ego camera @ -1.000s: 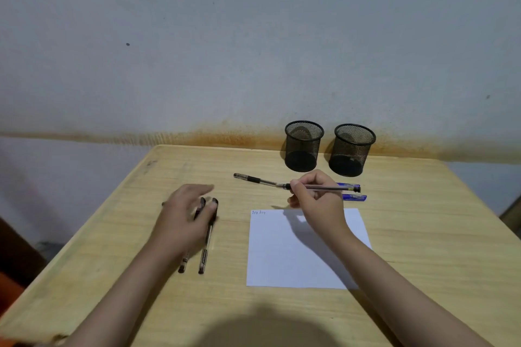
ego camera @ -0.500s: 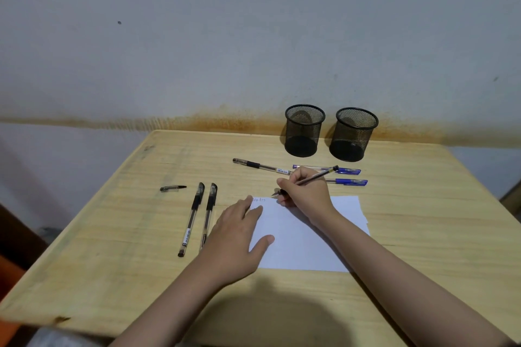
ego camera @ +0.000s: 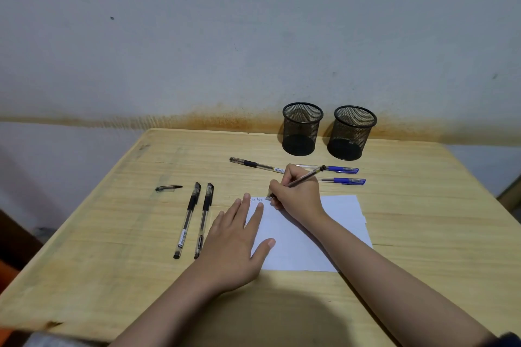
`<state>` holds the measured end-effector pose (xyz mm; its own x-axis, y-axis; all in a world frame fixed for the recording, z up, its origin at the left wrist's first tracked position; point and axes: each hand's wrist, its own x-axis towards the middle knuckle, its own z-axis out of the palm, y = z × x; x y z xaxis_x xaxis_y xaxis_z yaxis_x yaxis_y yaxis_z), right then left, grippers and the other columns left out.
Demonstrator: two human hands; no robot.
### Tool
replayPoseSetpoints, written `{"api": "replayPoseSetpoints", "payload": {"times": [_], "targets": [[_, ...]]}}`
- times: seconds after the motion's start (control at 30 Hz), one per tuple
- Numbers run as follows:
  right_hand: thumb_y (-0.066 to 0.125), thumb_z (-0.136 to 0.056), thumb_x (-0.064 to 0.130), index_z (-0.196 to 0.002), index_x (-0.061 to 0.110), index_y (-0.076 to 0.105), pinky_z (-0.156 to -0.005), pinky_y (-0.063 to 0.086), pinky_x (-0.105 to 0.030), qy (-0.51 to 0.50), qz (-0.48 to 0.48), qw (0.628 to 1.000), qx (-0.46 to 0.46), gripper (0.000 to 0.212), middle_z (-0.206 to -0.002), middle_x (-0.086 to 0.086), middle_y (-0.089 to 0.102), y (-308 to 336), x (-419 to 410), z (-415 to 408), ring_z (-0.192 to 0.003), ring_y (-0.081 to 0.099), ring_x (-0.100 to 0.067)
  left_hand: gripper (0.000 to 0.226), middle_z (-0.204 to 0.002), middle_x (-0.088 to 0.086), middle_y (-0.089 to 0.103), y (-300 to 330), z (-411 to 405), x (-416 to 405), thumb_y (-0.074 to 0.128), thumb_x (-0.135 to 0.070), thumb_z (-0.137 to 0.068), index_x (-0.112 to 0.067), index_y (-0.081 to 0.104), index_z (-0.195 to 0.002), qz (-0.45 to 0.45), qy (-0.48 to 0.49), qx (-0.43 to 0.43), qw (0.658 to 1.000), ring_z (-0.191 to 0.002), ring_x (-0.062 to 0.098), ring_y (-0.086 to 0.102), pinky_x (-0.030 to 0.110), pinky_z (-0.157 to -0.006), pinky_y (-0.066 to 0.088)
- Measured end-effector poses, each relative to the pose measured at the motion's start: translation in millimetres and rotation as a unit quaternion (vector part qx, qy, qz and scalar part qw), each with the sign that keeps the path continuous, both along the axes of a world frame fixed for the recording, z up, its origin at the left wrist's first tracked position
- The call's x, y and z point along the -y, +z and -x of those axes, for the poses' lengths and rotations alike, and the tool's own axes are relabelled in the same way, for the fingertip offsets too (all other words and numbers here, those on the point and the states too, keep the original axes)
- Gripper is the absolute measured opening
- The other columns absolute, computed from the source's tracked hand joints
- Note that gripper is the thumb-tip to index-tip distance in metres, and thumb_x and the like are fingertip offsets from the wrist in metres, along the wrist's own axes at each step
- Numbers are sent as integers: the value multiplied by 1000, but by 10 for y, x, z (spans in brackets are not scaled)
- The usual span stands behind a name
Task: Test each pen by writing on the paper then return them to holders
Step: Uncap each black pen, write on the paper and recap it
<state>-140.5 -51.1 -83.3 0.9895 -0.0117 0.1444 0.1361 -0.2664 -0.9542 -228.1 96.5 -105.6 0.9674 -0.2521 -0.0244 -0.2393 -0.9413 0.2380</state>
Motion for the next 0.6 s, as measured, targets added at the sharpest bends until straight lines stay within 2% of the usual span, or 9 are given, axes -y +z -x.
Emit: {"api": "replayPoseSetpoints", "payload": {"times": [0.3, 0.47, 0.6], "targets": [[63, -80, 0, -65, 7, 46, -47, 54, -25, 12, 22, 1000, -12, 24, -70, -34, 61, 4, -5, -14, -47, 63, -17, 81, -156, -4, -22, 5, -8, 15, -2, -67, -74, -32, -8, -147, 4, 4, 2, 1000, -143, 13, -18, 37, -116, -5], [62, -79, -2, -63, 7, 44, -45, 52, -28, 0, 4, 1000, -18, 25, -67, -35, 59, -7, 5, -21, -50, 63, -28, 81, -157, -4, -20, -6, -2, 13, 0, -67, -76, -31, -6, -148, 9, 4, 7, 1000, -144, 13, -16, 38, -116, -4], [63, -80, -1, -64, 6, 45, -44, 53, -26, 11, 9, 1000, -13, 24, -68, -36, 60, -2, -2, -10, -46, 63, -21, 81, -156, -4, -20, 1, -5, 13, -1, -67, -75, -31, -6, -148, 7, 5, 7, 1000, -144, 13, -16, 36, -115, -4]]}}
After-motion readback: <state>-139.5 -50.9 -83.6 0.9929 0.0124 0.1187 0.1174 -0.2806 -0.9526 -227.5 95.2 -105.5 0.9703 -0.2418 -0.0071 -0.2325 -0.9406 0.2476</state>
